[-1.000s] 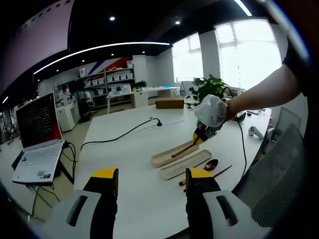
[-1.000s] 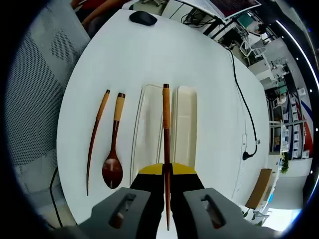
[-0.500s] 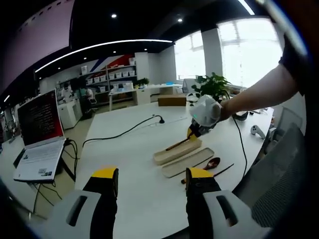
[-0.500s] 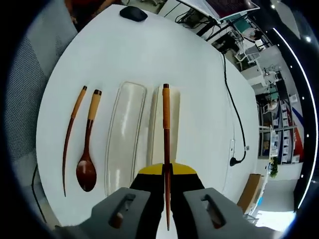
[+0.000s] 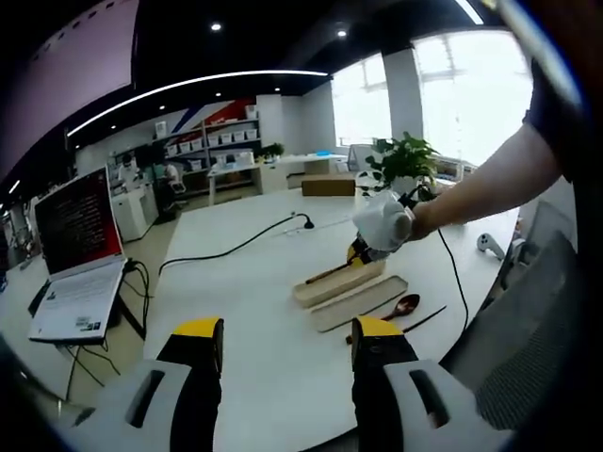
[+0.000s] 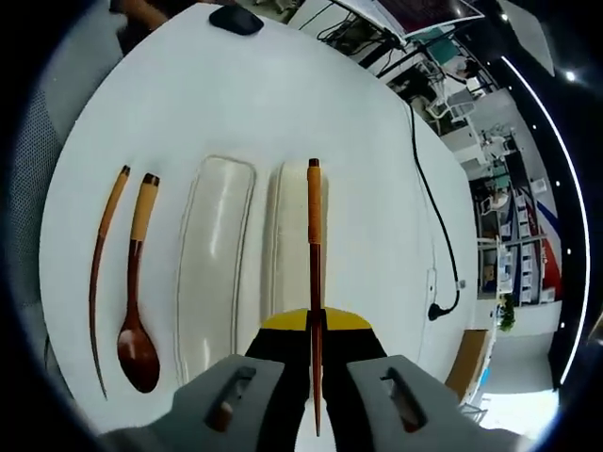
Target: Arrange the utensils inside the cutlery case until each visible utensil rests in its matching compartment.
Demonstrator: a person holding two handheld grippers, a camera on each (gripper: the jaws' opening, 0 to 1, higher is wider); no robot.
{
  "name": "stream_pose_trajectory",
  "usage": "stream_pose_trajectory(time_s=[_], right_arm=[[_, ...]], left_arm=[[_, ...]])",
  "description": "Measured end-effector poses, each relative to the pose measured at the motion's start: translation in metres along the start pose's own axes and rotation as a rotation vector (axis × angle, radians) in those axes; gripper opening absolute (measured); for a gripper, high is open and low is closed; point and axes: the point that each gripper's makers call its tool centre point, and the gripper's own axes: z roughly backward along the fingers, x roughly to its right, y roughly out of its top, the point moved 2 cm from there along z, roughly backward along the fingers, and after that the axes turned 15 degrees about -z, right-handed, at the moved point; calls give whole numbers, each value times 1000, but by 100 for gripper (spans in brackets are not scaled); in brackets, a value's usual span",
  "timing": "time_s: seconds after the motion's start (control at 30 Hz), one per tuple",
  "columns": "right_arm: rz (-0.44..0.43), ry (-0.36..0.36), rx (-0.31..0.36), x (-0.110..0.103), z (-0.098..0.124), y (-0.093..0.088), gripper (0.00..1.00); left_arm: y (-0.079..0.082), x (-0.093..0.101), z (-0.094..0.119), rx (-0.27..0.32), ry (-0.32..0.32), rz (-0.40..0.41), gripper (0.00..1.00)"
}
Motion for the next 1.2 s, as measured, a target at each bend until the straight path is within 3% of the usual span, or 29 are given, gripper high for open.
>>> stream_pose_trajectory(time_s=[0.8,1.2], right_arm=[[-10,41,-20,-19,-28,2,0],[-23,73,-32,-17,-36,4,0]], left_arm=[[1,7,-3,-9,-35,-25,56],[-1,8,-4,-19,-48,-27,56]])
